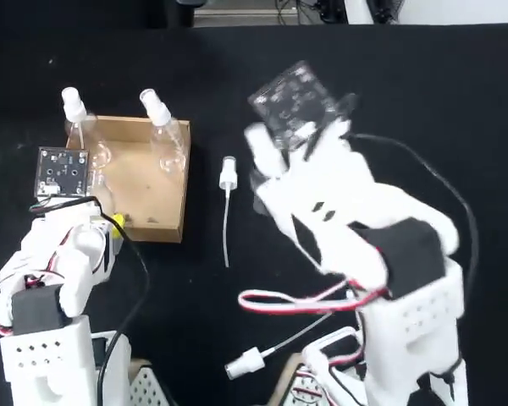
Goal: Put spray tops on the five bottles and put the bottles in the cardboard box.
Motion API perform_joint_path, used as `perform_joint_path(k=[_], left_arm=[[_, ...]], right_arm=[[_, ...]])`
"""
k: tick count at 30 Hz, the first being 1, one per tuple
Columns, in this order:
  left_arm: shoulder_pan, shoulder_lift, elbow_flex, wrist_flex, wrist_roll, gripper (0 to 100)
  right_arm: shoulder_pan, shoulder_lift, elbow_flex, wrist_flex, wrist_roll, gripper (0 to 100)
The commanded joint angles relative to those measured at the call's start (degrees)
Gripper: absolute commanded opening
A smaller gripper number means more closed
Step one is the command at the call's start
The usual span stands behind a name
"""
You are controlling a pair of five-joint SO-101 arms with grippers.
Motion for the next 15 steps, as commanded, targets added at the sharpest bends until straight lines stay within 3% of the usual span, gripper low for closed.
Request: perform_joint_path(k=[1, 5, 8, 12, 15], left_arm=[[-0.2, -0.2, -1.5, -1.1, 0.6, 3], [-0.1, -0.2, -1.4, -2.1, 3.4, 3], [-0.1, -0.2, 2.1, -10.5, 8.4, 3], [-0.7, -0.2, 10.4, -26.4, 9.0, 3], [-0.7, -0.2, 13.8, -30.3, 9.2, 3]], right_arm=[[-4.9, -1.8, -5.4, -7.9, -3.9, 1.1], [-8.4, -1.8, -6.7, -15.1, -7.7, 1.1], [-10.4, -1.8, -6.8, -19.7, -9.3, 1.1], [-12.2, -1.8, -6.5, -24.9, -9.3, 1.1], [-12.4, -1.8, -6.8, -27.4, -9.3, 1.1]])
